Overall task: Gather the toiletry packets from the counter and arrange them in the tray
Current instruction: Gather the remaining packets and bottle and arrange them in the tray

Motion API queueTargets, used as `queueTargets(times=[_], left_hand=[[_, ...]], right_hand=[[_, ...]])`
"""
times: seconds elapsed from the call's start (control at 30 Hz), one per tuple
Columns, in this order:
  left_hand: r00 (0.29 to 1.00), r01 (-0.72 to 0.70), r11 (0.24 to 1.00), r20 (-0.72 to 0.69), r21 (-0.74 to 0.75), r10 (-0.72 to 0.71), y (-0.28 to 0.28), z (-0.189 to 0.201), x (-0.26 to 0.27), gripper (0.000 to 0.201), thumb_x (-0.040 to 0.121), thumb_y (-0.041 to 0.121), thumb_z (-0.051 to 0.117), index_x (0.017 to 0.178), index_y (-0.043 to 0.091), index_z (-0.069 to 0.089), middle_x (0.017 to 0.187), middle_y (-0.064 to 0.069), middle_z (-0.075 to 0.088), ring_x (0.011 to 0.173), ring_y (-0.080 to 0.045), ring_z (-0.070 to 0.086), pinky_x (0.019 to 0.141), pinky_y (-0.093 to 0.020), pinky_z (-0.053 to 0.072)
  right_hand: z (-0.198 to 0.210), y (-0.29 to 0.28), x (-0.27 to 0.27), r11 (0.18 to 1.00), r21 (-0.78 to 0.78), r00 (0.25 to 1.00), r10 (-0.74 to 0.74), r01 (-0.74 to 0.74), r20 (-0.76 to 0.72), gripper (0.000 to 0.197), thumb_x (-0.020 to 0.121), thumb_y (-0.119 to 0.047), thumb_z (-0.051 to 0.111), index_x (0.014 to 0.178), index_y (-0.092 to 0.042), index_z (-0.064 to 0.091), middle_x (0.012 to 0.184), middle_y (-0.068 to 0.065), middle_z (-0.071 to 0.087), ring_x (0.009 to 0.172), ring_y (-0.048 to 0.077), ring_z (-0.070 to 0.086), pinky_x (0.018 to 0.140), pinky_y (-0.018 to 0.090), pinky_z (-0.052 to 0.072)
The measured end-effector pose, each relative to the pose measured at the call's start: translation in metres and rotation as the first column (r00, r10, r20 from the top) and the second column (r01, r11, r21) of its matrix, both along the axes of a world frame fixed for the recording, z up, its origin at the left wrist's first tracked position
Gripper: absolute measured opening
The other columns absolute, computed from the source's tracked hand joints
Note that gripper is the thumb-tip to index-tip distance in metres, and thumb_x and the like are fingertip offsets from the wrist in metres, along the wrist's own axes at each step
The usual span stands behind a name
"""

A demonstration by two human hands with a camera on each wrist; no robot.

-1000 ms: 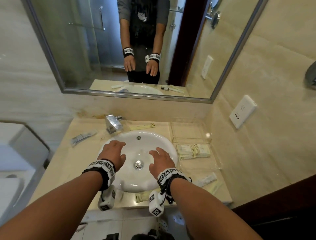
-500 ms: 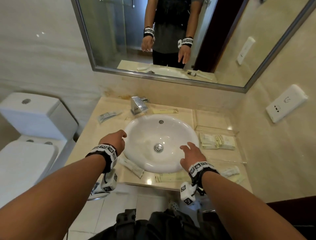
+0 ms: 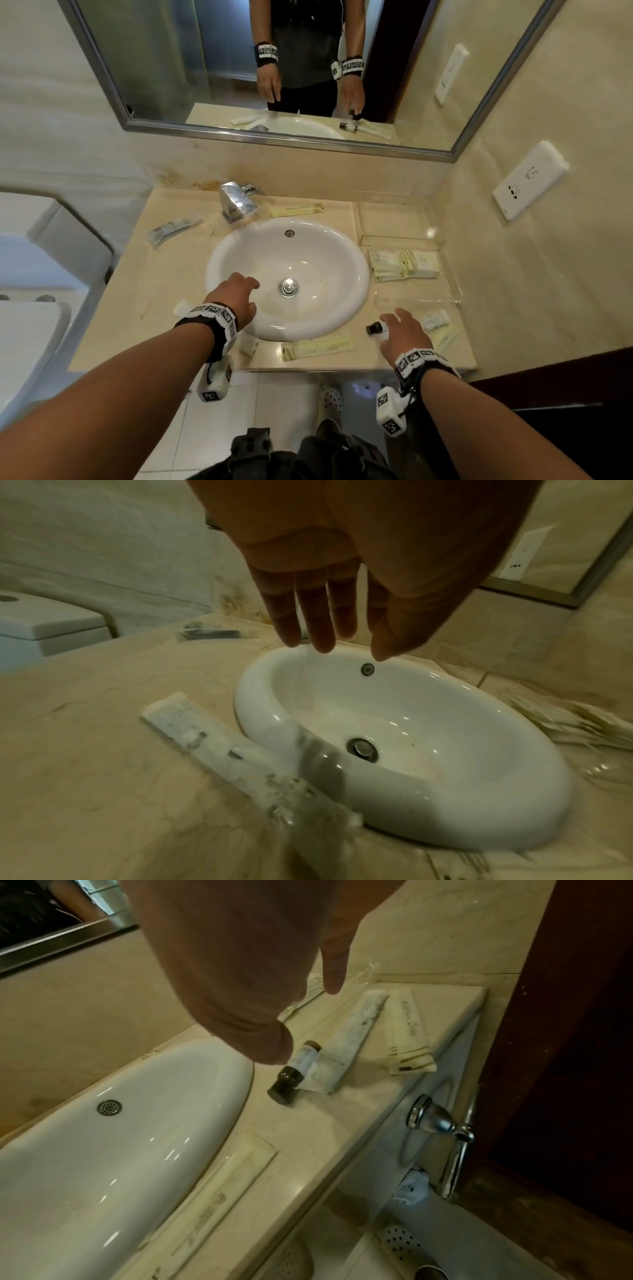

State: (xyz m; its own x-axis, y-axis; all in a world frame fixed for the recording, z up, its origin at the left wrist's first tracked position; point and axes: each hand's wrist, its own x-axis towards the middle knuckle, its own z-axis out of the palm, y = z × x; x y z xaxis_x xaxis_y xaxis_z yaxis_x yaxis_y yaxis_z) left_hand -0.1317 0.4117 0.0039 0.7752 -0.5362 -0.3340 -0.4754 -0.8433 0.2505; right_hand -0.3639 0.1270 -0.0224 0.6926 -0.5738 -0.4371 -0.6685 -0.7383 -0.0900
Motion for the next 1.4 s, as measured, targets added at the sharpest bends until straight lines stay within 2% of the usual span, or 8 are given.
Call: queueTargets(times=[0.23,0.4,0.63,0.87,0.97,1.03,1.17,1.4], left_hand=[[0.998,0.05,0.997,-0.026,0.056,-0.048,-0.016,-0.013,-0.004,0.048,0.088,0.03,0.057,0.135,0.03,0.047,0.136,-0.002,0.044,0.116,-0.022,0.053,0.086,-0.034,0.049],[0.997,0.055,0.994,-0.057,0.094,-0.05,-0.015,-0.023,-0.004,0.049,0.088,0.033,0.058,0.135,0.029,0.047,0.134,-0.003,0.045,0.117,-0.024,0.052,0.09,-0.036,0.049],[0.991,0.119,0.991,-0.062,0.054,-0.115,-0.047,-0.03,-0.007,0.047,0.088,0.038,0.058,0.134,0.031,0.049,0.134,0.0,0.047,0.118,-0.022,0.052,0.094,-0.036,0.047],[0.968,0.239,0.971,-0.077,0.001,-0.238,-0.105,-0.025,-0.024,0.046,0.089,0.037,0.058,0.135,0.032,0.048,0.146,0.002,0.041,0.128,-0.021,0.047,0.101,-0.036,0.044],[0.955,0.284,0.959,-0.091,-0.011,-0.283,-0.124,-0.025,-0.032,0.046,0.091,0.036,0.056,0.135,0.032,0.046,0.143,0.004,0.043,0.126,-0.019,0.047,0.098,-0.036,0.046],[0.947,0.306,0.952,-0.097,-0.021,-0.307,-0.134,-0.026,-0.037,0.045,0.092,0.034,0.055,0.136,0.031,0.046,0.14,0.004,0.045,0.123,-0.018,0.049,0.096,-0.035,0.047],[0.926,0.361,0.932,-0.106,-0.039,-0.363,-0.153,-0.029,-0.046,0.045,0.093,0.034,0.055,0.137,0.03,0.046,0.138,0.003,0.046,0.12,-0.019,0.051,0.095,-0.033,0.047],[0.885,0.436,0.897,-0.147,-0.075,-0.443,-0.193,-0.039,-0.064,0.044,0.091,0.035,0.054,0.134,0.031,0.048,0.135,0.002,0.048,0.12,-0.021,0.051,0.097,-0.036,0.046]], right_hand=[[-0.013,-0.006,0.002,1.0,-0.001,1.0,-0.005,0.005,-0.004,0.062,0.091,-0.024,0.057,0.15,-0.032,0.039,0.165,0.001,0.017,0.148,0.023,0.025,0.114,0.037,0.036],[-0.023,-0.003,0.001,1.0,0.018,1.0,-0.018,0.019,-0.005,0.059,0.088,-0.022,0.058,0.145,-0.03,0.045,0.16,0.001,0.024,0.142,0.026,0.032,0.108,0.035,0.041],[-0.033,-0.016,-0.027,0.986,0.038,0.987,-0.161,0.161,0.017,0.05,0.087,-0.02,0.061,0.133,-0.034,0.051,0.152,-0.003,0.03,0.134,0.021,0.04,0.105,0.034,0.043],[-0.038,-0.05,-0.054,0.954,0.016,0.954,-0.299,0.299,0.017,0.047,0.086,-0.013,0.056,0.13,-0.027,0.054,0.144,0.003,0.039,0.123,0.025,0.049,0.099,0.037,0.048],[-0.042,-0.058,-0.056,0.953,0.013,0.952,-0.304,0.304,0.024,0.052,0.087,-0.015,0.058,0.136,-0.029,0.05,0.147,0.002,0.036,0.125,0.025,0.047,0.099,0.037,0.048],[-0.043,-0.062,-0.054,0.952,0.016,0.952,-0.306,0.306,0.018,0.058,0.087,-0.017,0.059,0.142,-0.031,0.045,0.153,0.0,0.028,0.128,0.025,0.045,0.1,0.037,0.047],[-0.044,-0.069,-0.05,0.91,-0.005,0.91,-0.415,0.415,0.013,0.066,0.086,-0.018,0.06,0.146,-0.034,0.038,0.16,0.003,0.013,0.131,0.028,0.042,0.1,0.04,0.047],[-0.047,-0.089,-0.065,0.851,0.038,0.85,-0.526,0.524,0.04,0.07,0.087,-0.008,0.059,0.148,-0.034,0.036,0.16,0.002,0.011,0.129,0.027,0.047,0.097,0.039,0.05]])
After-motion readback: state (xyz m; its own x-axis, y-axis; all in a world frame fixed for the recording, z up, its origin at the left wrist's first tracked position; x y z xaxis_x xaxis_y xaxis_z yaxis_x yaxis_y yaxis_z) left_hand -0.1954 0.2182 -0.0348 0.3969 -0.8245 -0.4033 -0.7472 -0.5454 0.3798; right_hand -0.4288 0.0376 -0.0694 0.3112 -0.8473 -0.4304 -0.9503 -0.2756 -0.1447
